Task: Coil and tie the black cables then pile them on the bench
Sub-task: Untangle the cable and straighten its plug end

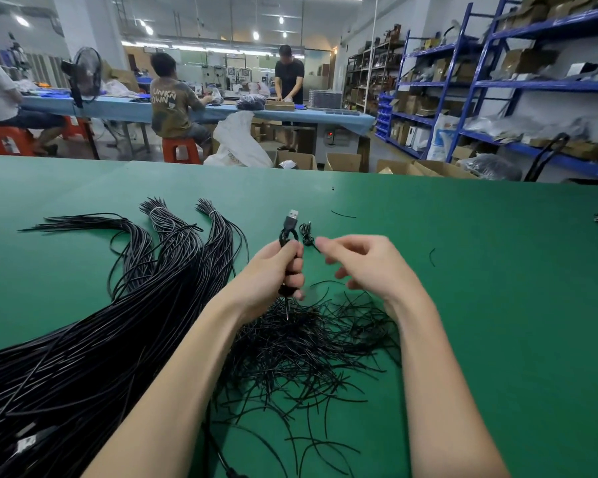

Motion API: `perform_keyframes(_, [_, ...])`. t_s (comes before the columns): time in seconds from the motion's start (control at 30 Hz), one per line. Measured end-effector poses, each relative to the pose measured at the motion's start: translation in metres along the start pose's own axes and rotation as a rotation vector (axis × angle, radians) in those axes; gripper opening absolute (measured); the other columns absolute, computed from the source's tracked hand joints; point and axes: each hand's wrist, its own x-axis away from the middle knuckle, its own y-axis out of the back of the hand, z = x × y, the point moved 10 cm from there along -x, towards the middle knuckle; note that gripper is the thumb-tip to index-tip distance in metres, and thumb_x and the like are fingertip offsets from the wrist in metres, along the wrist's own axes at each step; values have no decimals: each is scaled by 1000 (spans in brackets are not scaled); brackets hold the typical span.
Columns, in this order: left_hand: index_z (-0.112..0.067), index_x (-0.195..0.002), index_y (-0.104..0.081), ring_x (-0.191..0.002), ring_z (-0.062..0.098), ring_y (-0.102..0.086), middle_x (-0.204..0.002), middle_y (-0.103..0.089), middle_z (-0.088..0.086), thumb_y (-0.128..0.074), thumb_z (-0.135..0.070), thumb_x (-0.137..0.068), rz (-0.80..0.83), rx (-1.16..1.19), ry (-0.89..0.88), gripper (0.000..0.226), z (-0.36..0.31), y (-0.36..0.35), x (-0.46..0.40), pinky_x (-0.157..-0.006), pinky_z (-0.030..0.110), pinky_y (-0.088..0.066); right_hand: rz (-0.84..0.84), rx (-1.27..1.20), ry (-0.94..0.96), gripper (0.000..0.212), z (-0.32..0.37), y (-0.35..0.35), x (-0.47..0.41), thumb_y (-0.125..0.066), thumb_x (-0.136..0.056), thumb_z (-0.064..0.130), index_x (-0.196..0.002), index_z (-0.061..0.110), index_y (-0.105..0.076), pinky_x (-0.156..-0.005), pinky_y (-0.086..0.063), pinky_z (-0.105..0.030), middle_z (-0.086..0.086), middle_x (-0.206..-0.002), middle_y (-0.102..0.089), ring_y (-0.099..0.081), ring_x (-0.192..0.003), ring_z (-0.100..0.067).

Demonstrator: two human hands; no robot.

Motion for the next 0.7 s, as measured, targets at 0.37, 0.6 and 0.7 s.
perform_keyframes(0.37, [-19, -115, -58, -61, 6, -40, -71, -42, -6, -35, -11, -108, 145, -202, 6, 26, 3, -25, 6, -56, 20, -44, -184, 79, 123, 19, 11, -13, -10, -85, -75, 50, -76, 31, -81, -59, -45, -14, 18, -71, -75, -67, -73, 4])
perform_keyframes(0.6, [-8, -113, -57, -57, 12, -35, -67, -44, -2, -34, -3, -102, 87, -28, 82, 26, 9, -21, 2, -48, 22, -35, -204, -8, 131, 18, 10, -18, -12, -81, -82, 38, -73, 24, -78, -67, -52, -20, 9, -70, -75, -70, -75, -7])
perform_keyframes(0.7, [-8, -103, -57, -55, 11, -36, -69, -43, 0, -33, -10, -104, 75, -46, 108, 25, 12, -20, 2, -48, 22, -35, -122, -159, 57, 9, -1, -20, -14, -82, -84, 31, -80, 23, -79, -61, -49, -22, 8, -76, -76, -69, -74, -10])
